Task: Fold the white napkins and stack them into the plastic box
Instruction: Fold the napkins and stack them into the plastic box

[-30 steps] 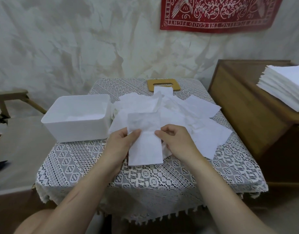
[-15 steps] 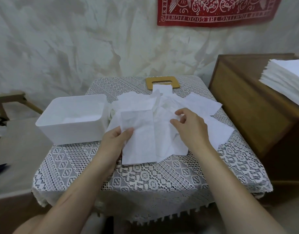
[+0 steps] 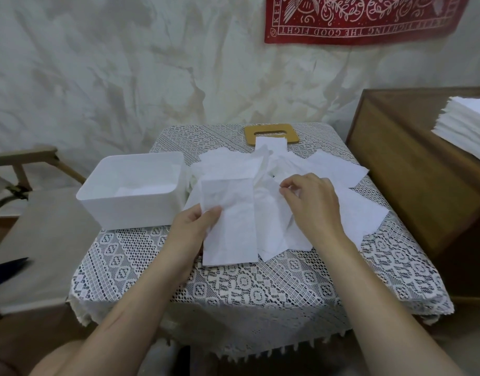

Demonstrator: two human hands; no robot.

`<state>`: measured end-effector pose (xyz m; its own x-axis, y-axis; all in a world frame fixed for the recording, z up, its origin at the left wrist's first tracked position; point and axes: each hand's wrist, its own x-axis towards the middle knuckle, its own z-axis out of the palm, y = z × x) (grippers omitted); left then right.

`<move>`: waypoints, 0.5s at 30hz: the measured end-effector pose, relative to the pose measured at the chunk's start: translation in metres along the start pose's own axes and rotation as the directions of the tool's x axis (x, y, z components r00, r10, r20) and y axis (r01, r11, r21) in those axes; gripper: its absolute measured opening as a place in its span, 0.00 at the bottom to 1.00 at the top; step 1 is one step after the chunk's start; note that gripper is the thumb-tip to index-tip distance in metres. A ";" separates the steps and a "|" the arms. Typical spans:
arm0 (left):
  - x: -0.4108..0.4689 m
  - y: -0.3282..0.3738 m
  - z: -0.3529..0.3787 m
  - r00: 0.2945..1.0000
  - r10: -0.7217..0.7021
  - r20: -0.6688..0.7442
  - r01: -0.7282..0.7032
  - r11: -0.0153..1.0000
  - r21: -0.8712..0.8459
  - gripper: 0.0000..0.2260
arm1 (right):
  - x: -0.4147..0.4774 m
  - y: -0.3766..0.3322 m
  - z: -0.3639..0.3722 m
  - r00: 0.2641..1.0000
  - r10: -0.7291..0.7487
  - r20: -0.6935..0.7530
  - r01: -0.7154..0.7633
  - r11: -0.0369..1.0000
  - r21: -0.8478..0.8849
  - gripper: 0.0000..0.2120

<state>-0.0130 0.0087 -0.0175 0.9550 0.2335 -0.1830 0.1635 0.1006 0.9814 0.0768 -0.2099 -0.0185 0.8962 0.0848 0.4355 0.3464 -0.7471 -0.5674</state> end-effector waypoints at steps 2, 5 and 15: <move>0.000 0.001 -0.001 1.000 -0.001 -0.007 0.001 1.000 -0.012 0.09 | 0.000 -0.002 -0.002 0.998 -0.045 -0.049 0.046 0.999 0.017 0.04; -0.001 0.004 -0.001 1.000 0.004 -0.007 -0.004 1.000 -0.025 0.08 | -0.002 -0.011 -0.017 0.996 -0.055 -0.067 0.062 0.991 0.122 0.03; -0.003 0.020 -0.011 0.999 0.044 -0.005 -0.044 0.998 -0.038 0.08 | -0.014 -0.014 -0.066 0.985 0.108 0.133 -0.168 0.765 0.621 0.10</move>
<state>-0.0153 0.0209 0.0016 0.9598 0.2430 -0.1404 0.1121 0.1267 0.9856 0.0412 -0.2441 0.0292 0.9571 0.0908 0.2750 0.2872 -0.1763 -0.9415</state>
